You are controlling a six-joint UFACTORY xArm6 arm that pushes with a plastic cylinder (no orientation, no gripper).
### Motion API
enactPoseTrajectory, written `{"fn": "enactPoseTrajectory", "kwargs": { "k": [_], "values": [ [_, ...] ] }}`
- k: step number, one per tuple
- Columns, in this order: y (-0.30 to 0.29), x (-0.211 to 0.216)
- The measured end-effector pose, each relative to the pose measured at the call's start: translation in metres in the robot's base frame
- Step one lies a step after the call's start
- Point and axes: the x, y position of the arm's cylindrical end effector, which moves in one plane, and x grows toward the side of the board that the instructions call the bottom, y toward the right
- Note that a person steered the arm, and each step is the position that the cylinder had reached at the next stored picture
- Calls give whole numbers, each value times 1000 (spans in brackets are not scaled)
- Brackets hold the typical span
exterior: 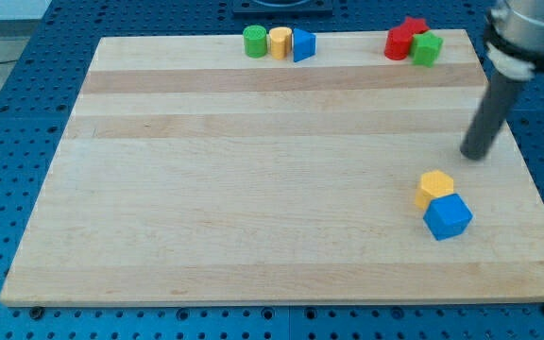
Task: Push the hexagon slightly up along with the cube
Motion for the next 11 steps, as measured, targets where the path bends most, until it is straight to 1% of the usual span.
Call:
{"fn": "enactPoseTrajectory", "kwargs": {
  "k": [1, 2, 3, 4, 5, 6, 7, 8, 9, 10, 11],
  "values": [
    [1, 74],
    [-21, 107],
    [-78, 103],
    [-84, 72],
    [-81, 34],
    [-73, 7],
    [-51, 25],
    [-18, 23],
    [-16, -8],
    [-16, -49],
    [-18, -72]
  ]
}}
